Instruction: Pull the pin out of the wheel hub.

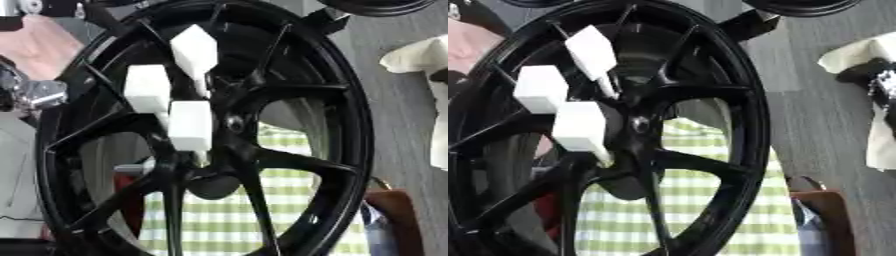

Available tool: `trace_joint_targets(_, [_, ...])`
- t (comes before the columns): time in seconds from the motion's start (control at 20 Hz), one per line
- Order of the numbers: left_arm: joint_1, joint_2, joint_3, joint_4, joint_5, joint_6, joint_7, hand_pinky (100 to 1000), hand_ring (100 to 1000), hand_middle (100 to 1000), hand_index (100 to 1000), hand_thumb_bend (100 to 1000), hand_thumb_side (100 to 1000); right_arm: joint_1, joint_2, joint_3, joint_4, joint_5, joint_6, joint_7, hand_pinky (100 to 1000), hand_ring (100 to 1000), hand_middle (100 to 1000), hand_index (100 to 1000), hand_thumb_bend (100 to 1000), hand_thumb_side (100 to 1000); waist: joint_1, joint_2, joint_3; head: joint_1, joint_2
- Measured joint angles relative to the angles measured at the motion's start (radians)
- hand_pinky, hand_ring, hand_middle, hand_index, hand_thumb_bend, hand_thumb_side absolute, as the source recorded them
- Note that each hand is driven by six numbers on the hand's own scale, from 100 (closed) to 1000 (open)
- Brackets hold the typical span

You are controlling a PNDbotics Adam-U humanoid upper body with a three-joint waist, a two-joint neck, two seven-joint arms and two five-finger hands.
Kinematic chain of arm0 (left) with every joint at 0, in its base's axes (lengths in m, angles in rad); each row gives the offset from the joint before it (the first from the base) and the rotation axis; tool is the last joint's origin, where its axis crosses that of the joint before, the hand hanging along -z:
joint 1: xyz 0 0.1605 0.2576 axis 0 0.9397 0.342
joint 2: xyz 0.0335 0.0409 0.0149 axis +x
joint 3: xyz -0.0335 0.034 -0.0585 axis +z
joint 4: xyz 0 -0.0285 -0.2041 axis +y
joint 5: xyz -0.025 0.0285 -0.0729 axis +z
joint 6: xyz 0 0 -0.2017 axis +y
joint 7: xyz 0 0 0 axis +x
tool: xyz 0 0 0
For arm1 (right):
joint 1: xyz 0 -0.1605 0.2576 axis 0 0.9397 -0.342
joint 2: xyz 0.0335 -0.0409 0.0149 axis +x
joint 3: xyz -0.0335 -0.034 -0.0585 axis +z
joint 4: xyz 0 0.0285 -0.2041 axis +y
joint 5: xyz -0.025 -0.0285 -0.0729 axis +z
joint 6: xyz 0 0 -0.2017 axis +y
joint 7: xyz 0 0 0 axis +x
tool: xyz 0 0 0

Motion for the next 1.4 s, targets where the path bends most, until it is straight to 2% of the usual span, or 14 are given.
trace_joint_targets(0.15, [-0.012,-0.018,-0.021,0.0,-0.042,0.013,-0.023,991,947,849,961,360,695,0.001,0.0,0.0,0.0,0.0,0.003,0.001,972,787,647,659,100,750,0.001,0.0,0.0,0.002,0.0])
trace_joint_targets(0.35, [-0.032,-0.04,-0.039,0.0,-0.071,0.029,-0.048,992,951,855,965,410,735,0.001,0.001,0.0,0.0,-0.002,0.005,0.002,972,787,648,658,100,751,0.001,0.0,0.0,0.005,0.001])
trace_joint_targets(0.55, [-0.046,-0.055,-0.051,0.0,-0.086,0.046,-0.064,992,951,855,965,410,735,0.002,0.001,0.0,0.0,-0.002,0.005,0.002,972,787,648,658,100,751,0.001,-0.001,0.0,0.007,0.001])
trace_joint_targets(0.6, [-0.048,-0.057,-0.053,0.0,-0.087,0.048,-0.067,986,947,853,965,407,764,0.002,0.001,0.0,0.0,-0.002,0.005,0.002,972,787,648,658,100,752,0.001,-0.001,0.0,0.007,0.001])
trace_joint_targets(0.7, [-0.055,-0.064,-0.055,0.0,-0.093,0.056,-0.068,983,946,852,964,392,750,0.004,0.001,0.001,0.0,-0.003,0.005,0.002,973,787,648,658,100,752,0.001,-0.004,-0.002,0.008,0.001])
trace_joint_targets(1.05, [-0.072,-0.099,-0.076,0.0,-0.145,0.129,-0.061,970,937,839,954,364,756,0.005,0.01,0.006,0.0,-0.003,0.007,0.004,973,787,648,658,100,755,-0.002,-0.006,-0.007,0.015,0.001])
trace_joint_targets(1.4, [-0.077,-0.113,-0.088,0.0,-0.155,0.161,-0.079,950,920,789,932,366,803,0.005,0.016,0.006,0.0,-0.003,0.008,0.005,973,786,648,657,100,756,-0.003,-0.006,-0.008,0.023,0.001])
